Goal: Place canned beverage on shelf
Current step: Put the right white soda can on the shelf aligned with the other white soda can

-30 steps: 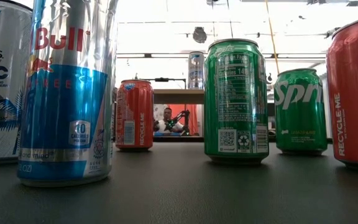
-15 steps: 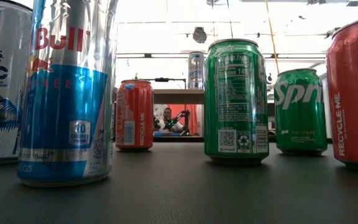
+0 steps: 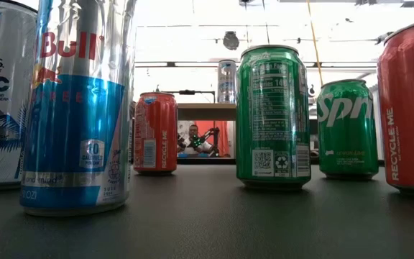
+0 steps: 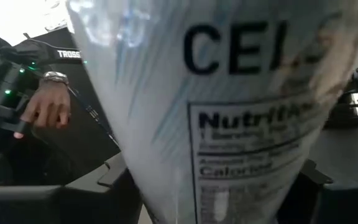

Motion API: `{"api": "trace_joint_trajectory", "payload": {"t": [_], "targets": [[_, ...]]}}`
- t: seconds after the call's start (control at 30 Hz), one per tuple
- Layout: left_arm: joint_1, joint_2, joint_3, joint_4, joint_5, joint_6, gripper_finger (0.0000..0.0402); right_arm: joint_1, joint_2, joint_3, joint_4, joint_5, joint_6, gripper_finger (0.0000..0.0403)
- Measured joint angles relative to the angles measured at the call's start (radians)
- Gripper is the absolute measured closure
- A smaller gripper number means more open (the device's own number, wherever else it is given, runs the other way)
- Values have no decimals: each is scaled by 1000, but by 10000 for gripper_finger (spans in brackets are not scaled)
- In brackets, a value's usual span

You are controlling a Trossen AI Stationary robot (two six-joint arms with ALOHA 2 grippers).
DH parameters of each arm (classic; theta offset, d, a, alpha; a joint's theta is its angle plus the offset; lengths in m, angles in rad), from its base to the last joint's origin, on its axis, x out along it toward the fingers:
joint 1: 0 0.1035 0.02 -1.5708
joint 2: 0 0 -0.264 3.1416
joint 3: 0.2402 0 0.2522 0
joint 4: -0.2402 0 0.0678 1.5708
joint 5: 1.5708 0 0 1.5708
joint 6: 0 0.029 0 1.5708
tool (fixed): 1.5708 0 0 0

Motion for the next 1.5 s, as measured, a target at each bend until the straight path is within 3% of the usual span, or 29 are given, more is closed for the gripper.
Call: {"api": "trace_joint_trajectory", "payload": {"t": [0.23, 0.83, 1.03, 1.5], "targets": [[-3, -2, 0, 3, -7, -10, 31, 1, -1, 0, 6, 10, -9, 155], [-4, -56, -1, 9, -118, -396, 29, -14, -2, 1, 7, 66, -21, 164], [-4, -63, 0, 26, -181, -417, 29, -21, -3, 44, -2, 109, -53, 164], [1, -60, 0, 171, -202, -419, 29, -21, -2, 209, -344, 317, -258, 164]]}}
